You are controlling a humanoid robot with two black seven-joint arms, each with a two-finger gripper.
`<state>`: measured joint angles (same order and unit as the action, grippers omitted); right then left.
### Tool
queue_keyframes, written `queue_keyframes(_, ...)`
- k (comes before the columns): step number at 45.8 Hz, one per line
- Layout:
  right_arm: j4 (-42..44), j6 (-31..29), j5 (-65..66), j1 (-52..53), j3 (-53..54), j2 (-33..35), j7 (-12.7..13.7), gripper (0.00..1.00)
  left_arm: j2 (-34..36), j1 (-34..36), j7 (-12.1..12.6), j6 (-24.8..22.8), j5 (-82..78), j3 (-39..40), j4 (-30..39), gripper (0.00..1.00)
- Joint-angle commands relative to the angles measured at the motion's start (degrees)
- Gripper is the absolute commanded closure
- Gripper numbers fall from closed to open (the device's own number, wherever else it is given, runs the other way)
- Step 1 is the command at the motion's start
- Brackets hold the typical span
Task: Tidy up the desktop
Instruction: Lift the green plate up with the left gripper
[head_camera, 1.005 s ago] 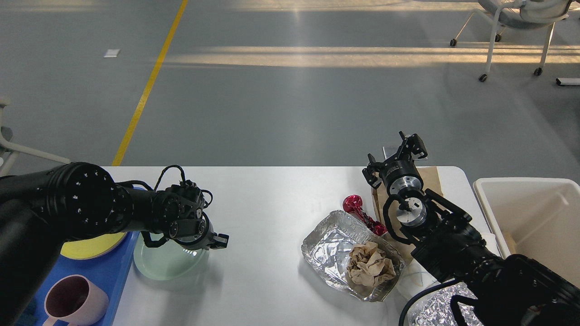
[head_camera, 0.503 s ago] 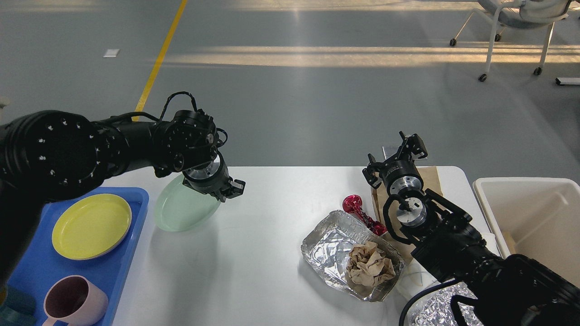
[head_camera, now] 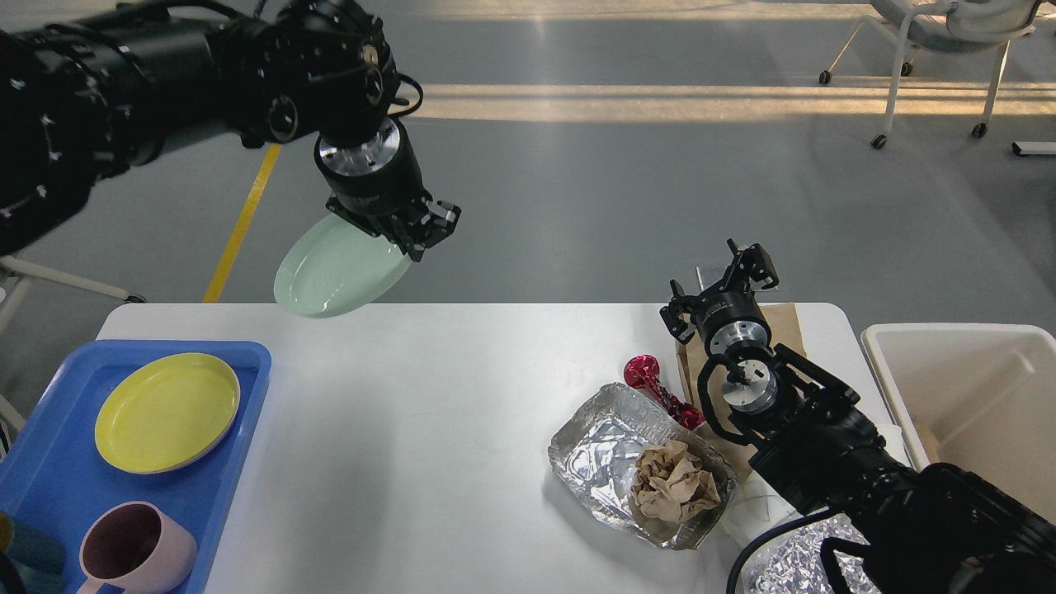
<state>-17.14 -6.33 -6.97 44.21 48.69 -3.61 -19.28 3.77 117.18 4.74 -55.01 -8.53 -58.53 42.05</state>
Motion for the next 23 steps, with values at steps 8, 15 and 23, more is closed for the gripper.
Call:
queue_keyframes(8, 0.0, 0.0, 0.02, 0.0, 0.0, -0.08, 0.03, 0.0, 4.49, 12.63, -0.61, 0.01, 1.49, 0.87, 1.19, 1.0)
queue_keyframes(15, 0.0, 0.0, -0.06, 0.0, 0.0, 0.01, 0.03, 0.0, 6.95, 16.94, -0.61, 0.01, 1.67, 1.14, 3.39, 1.0)
queue_keyframes(23, 0.0, 0.0, 0.02, 0.0, 0.0, 0.01, -0.06, 0.0, 7.13, 15.8, 0.18, 0.01, 1.15, 0.17, 3.56, 1.0)
